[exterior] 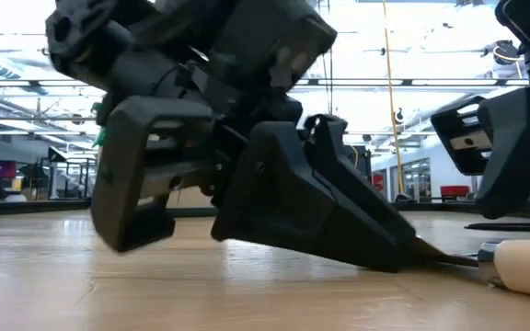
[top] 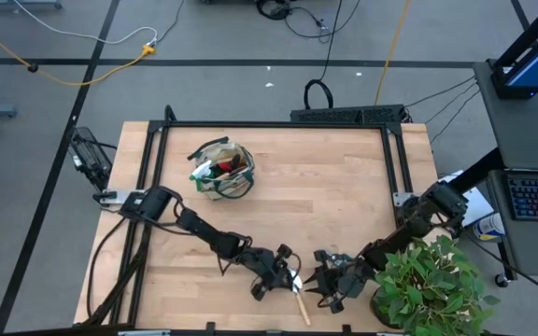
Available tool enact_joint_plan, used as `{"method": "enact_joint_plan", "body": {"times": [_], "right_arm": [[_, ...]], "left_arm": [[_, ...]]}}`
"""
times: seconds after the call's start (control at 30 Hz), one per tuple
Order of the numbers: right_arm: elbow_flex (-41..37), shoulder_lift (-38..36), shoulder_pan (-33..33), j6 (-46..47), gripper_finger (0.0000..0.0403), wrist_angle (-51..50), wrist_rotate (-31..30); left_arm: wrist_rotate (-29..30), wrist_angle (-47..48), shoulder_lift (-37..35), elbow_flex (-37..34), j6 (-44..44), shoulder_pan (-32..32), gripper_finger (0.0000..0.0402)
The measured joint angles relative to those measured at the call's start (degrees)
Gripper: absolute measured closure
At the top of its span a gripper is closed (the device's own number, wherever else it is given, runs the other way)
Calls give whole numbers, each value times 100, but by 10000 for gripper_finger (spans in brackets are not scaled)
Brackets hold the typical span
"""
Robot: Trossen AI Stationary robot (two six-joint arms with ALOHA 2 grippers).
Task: Pick & Place Garden tools in Gardening bag
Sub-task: Put the trowel into the gardening bag
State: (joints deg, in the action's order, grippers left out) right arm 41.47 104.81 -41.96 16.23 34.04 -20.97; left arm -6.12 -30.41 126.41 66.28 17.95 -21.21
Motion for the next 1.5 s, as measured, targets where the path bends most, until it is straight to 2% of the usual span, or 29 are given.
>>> {"method": "enact_joint_plan", "body": {"times": [0.13, 0.33, 0.53, 0.63, 0.87, 1.0, 1.13, 1.27, 1.5], "right_arm": [[-1, -1, 26, -255, 316, 19, 0], [-2, -11, 77, -364, 316, 44, -11], [0, -9, 77, -366, 316, 95, -10], [-4, -6, 77, -483, 316, 290, -34], [-2, -7, 66, -1725, 316, 1478, -650], [0, -146, 67, -2585, 316, 1968, -1102], [2, -452, 68, -3164, 316, 2064, -1491], [2, -749, 87, -3483, 316, 1927, -1752], [2, -1009, 147, -3493, 316, 1612, -1827]], "left_arm": [[-439, 127, -4, 6, -268, 219, 320], [-503, 6, -22, 7, -69, 346, 390], [-590, -43, -22, 7, 28, 342, 384], [-594, 111, -52, 7, 2, 302, 394], [-549, 677, -364, 4, -212, 196, 397], [-548, 1439, -756, -7, -326, 113, 397], [-470, 2493, -1313, -13, -856, 41, 398], [-156, 3244, -1978, -23, -954, -95, 399], [1239, 4673, -3142, -17, -1163, -265, 399]]}}
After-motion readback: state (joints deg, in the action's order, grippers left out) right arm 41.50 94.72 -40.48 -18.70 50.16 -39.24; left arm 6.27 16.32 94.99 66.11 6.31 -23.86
